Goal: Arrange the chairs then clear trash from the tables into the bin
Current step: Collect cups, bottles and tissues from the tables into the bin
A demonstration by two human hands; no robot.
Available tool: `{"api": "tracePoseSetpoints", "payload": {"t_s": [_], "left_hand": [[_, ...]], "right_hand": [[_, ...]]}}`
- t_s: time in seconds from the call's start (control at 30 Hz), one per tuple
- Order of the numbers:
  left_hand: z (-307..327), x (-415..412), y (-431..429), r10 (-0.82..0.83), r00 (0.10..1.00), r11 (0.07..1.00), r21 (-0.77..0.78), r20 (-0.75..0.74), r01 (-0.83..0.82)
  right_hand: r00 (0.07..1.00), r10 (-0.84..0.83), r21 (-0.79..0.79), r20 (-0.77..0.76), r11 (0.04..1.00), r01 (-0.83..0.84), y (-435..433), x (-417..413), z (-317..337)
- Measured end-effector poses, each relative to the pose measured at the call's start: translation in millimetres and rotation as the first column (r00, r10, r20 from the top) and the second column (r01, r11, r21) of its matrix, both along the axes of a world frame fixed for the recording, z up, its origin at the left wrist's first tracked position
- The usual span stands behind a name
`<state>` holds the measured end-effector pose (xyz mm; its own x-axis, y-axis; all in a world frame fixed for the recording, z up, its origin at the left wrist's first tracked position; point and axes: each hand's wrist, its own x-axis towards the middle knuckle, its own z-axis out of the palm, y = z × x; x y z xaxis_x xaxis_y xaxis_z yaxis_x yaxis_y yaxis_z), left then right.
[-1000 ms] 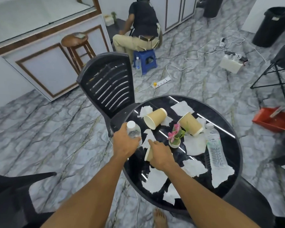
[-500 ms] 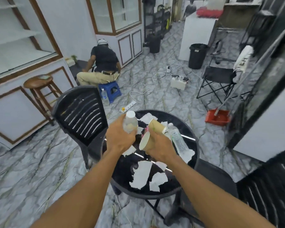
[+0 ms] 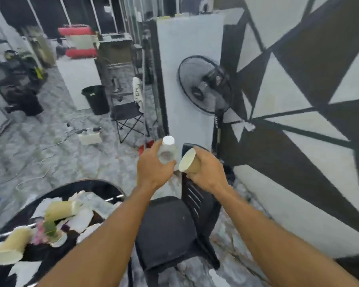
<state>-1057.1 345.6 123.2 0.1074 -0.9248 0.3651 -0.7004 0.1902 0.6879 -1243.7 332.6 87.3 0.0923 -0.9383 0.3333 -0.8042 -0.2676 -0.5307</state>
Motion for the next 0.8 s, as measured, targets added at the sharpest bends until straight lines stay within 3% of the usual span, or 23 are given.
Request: {"api": "tracePoseSetpoints", "payload": {"t_s": [0.23, 0.43, 0.63, 0.8], "left_hand": [[-4, -255, -8, -0.413, 0.911, 0.911, -0.022, -0.006, 0.413], [-34, -451, 33, -0.656, 0.755, 0.751, 0.088, -0.012, 0.654], [-81, -587, 108, -0.827, 0.561, 0.543, 0.207, -0.036, 0.814], [-126, -649, 156, -0.912, 0.41, 0.392, 0.329, 0.015, 0.859]], "right_hand": [[0.906, -0.424, -0.016, 0.005, 0.906, 0.424, 67, -248, -16], [0.741, -0.671, 0.129, 0.025, 0.737, 0.664, 156, -420, -46], [0.531, -0.844, 0.27, 0.075, 0.53, 0.804, 269, -523, -97], [0.344, -0.936, 0.429, 0.071, 0.34, 0.837, 352, -551, -149]]}}
